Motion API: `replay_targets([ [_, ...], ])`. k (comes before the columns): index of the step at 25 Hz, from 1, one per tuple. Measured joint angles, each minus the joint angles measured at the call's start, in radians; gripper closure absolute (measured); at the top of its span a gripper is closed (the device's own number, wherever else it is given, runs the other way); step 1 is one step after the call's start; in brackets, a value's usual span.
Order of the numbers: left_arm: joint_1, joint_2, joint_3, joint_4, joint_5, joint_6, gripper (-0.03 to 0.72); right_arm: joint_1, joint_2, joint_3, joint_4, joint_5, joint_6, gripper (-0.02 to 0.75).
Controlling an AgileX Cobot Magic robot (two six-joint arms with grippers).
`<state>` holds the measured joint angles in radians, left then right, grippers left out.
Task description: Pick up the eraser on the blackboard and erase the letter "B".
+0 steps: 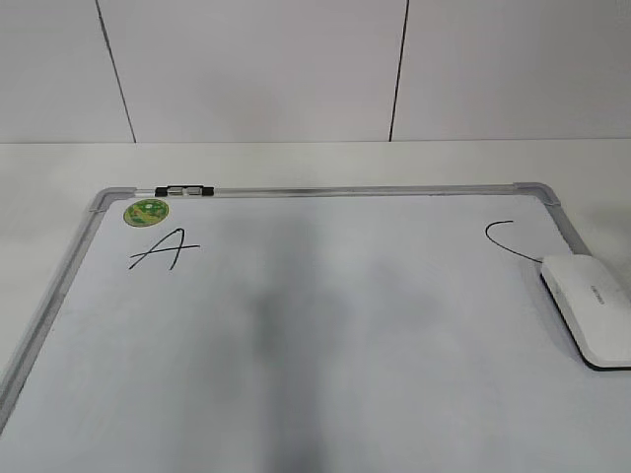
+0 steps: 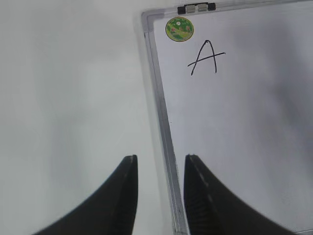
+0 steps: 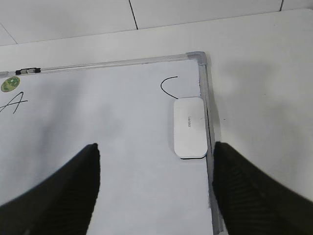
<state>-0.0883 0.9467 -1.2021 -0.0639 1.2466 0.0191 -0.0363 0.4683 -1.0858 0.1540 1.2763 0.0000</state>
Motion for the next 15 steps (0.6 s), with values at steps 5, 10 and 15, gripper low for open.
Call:
replay_targets([
  [5, 0.000, -0.209, 0.138, 0.000, 0.008, 0.000, 0.447, 0.000, -0.013, 0.007, 0.002, 0.000, 0.000, 0.186],
  [10, -0.010, -0.410, 0.298, 0.000, 0.018, 0.000, 0.449, 0.000, -0.035, 0.054, 0.040, 0.000, 0.000, 0.186],
  [15, -0.010, -0.586, 0.403, 0.000, 0.021, 0.000, 0.450, 0.000, -0.134, 0.148, 0.048, 0.000, -0.041, 0.186],
])
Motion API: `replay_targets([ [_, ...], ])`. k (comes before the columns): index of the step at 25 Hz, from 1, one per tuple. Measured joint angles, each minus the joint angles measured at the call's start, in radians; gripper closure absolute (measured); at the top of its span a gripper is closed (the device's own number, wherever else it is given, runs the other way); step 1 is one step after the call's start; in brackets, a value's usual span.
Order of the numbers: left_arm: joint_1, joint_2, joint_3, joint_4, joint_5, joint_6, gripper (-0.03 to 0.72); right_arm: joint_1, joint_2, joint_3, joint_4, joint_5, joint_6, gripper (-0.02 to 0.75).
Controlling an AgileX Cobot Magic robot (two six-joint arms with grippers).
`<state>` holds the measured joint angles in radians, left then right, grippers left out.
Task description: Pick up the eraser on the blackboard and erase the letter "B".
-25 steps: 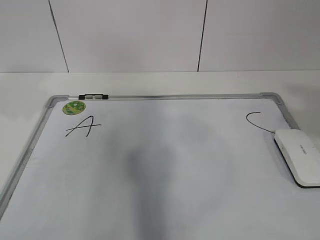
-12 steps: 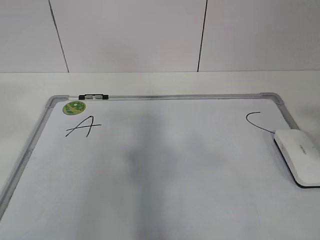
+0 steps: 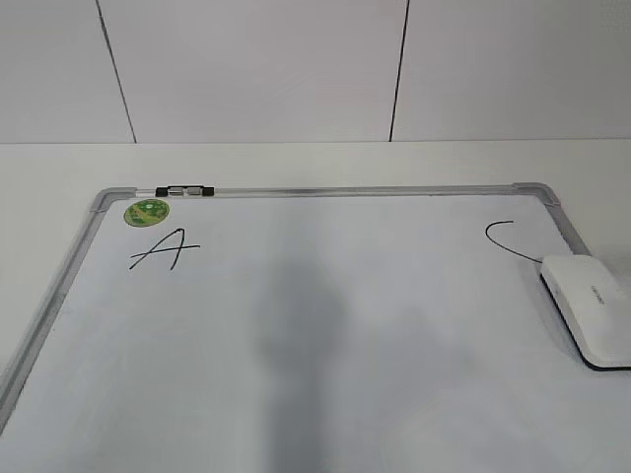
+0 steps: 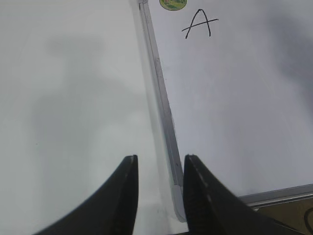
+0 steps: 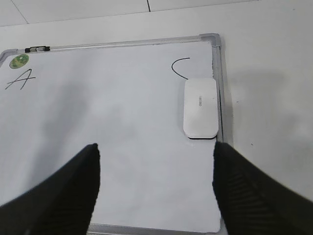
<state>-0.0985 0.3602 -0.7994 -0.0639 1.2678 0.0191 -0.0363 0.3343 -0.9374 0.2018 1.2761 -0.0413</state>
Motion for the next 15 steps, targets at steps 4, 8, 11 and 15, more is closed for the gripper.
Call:
replay_targets([
  [4, 0.000, -0.105, 0.050, 0.000, 0.002, 0.000, 0.451, 0.000, -0.098, 0.086, -0.008, 0.000, -0.023, 0.186],
  [8, 0.000, -0.196, 0.100, 0.002, 0.004, 0.000, 0.452, 0.000, -0.196, 0.184, -0.062, 0.001, -0.028, 0.186],
  [11, 0.000, -0.245, 0.141, 0.002, -0.003, 0.000, 0.452, 0.000, -0.257, 0.262, -0.125, 0.001, -0.030, 0.186],
  [15, 0.000, -0.301, 0.216, 0.002, -0.029, 0.000, 0.452, 0.000, -0.325, 0.358, -0.184, 0.002, -0.030, 0.186],
])
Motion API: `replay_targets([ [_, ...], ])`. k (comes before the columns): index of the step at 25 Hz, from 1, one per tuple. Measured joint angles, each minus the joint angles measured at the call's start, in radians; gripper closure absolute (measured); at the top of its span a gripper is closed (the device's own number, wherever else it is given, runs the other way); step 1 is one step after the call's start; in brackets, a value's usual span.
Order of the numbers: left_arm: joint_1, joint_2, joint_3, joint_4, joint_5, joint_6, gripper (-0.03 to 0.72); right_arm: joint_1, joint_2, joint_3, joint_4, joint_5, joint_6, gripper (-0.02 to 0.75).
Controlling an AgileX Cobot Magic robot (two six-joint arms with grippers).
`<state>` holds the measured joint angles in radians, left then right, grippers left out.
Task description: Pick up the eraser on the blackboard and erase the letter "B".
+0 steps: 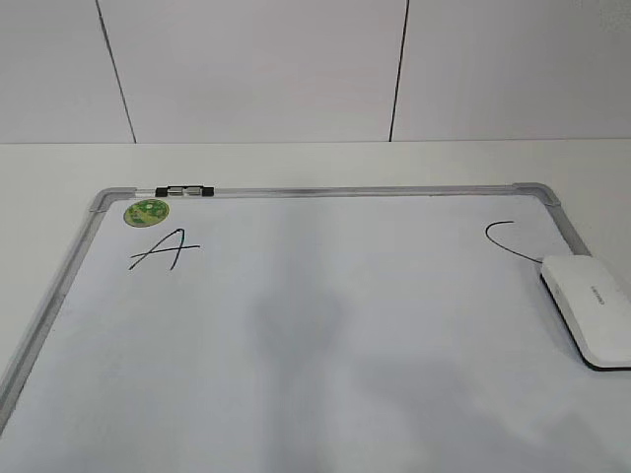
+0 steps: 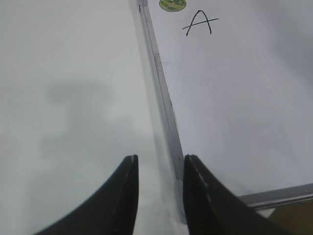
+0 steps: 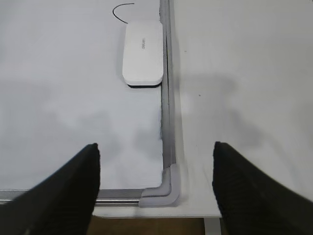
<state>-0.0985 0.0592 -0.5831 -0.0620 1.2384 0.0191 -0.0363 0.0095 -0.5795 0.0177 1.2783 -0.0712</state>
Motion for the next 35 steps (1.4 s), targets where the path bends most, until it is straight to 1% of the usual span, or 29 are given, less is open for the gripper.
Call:
replay_targets([
  [3, 0.000, -0.031, 0.022, 0.002, -0.037, 0.000, 0.452, 0.000, -0.025, 0.030, -0.007, -0.002, 0.000, 0.186],
  [7, -0.002, -0.038, 0.048, 0.004, -0.104, 0.000, 0.452, 0.000, -0.027, 0.052, -0.018, -0.056, 0.000, 0.186],
  [12, -0.002, -0.038, 0.058, 0.004, -0.124, 0.000, 0.452, 0.000, -0.027, 0.081, -0.018, -0.113, 0.002, 0.186],
  [25, -0.002, -0.047, 0.060, 0.004, -0.129, 0.000, 0.452, 0.000, -0.027, 0.082, -0.018, -0.120, 0.004, 0.186],
  [35, -0.002, -0.047, 0.060, 0.004, -0.131, 0.000, 0.452, 0.000, -0.027, 0.082, -0.052, -0.124, 0.004, 0.186],
])
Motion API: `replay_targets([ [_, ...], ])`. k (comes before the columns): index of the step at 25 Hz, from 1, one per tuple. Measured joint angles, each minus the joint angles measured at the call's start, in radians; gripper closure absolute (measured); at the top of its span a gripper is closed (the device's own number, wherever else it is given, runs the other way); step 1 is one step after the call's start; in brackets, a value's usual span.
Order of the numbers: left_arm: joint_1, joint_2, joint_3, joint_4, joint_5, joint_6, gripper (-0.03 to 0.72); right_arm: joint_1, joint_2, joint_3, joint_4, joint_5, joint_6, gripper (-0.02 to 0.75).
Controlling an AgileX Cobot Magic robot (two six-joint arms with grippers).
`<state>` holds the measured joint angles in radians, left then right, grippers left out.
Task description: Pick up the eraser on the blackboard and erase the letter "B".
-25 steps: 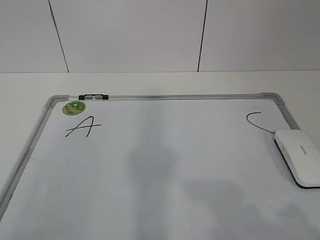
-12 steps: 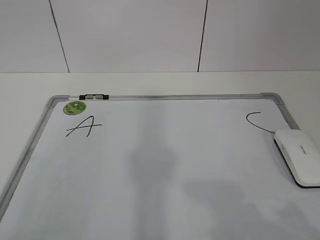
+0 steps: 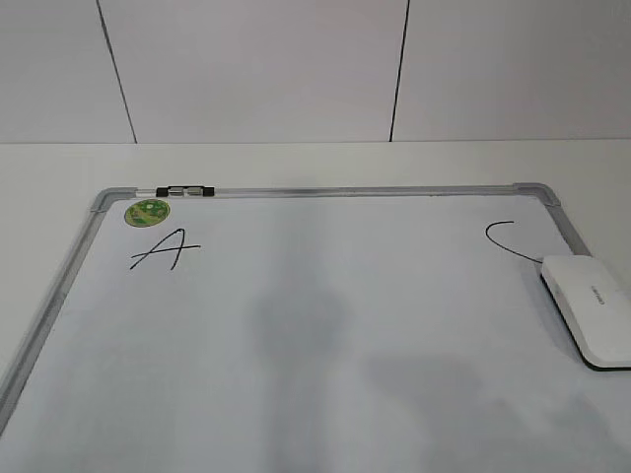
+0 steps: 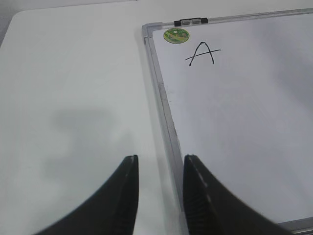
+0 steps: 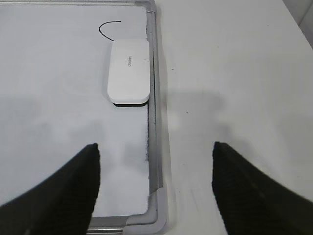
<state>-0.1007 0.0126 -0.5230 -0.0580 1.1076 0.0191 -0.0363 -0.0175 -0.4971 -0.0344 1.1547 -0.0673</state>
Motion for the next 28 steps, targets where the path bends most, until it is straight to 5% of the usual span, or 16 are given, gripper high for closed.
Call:
replay_targets([
  [28, 0.000, 0.000, 0.000, 0.000, 0.000, 0.000, 0.452, 0.000, 0.000, 0.000, -0.002, -0.002, 0.001, 0.188],
])
